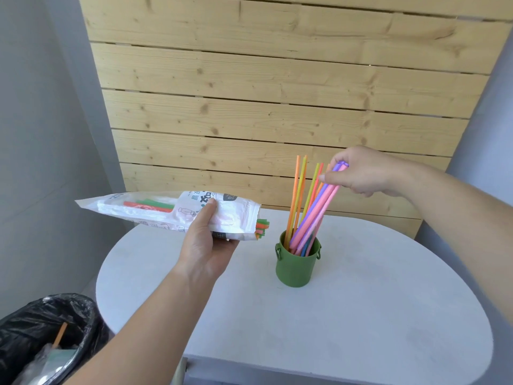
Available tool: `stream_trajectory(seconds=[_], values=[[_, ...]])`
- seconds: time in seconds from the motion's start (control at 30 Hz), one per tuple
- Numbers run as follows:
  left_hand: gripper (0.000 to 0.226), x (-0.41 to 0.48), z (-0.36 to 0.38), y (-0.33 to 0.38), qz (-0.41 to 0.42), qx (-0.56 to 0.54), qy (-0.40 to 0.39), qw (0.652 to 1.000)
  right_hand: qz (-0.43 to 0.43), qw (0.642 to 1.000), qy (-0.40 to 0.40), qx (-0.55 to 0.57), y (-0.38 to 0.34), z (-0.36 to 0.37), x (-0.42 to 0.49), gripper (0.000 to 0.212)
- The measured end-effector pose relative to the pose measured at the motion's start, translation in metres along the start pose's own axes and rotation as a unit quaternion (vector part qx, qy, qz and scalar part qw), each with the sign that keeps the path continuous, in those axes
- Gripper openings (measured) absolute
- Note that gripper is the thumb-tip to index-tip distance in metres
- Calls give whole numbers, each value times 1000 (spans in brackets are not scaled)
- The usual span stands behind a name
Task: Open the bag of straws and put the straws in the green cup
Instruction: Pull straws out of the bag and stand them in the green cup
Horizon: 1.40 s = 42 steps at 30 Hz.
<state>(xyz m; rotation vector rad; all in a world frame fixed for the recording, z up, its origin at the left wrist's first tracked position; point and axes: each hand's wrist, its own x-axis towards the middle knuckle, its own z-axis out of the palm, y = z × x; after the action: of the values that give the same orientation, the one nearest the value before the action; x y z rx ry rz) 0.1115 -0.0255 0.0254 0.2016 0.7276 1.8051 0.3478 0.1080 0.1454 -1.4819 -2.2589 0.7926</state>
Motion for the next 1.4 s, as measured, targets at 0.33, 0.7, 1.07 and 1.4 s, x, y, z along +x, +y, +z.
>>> stream_trajectory(seconds=[0.33,0.7,1.07,1.4], values=[[18,2,-1,1,-2,-2,1,1000,-46,983,59,-169,-22,32,29,39],[16,1,1,3,2,-5,7,1000,-85,966,204,-131,-15,46,32,66],[17,-1,3,4,0,-18,4,1000,-87,940,328,-20,-15,40,1,40],[18,-13,13,2,9,16,-34,999,-3,977,46,207,-24,131,-61,32]])
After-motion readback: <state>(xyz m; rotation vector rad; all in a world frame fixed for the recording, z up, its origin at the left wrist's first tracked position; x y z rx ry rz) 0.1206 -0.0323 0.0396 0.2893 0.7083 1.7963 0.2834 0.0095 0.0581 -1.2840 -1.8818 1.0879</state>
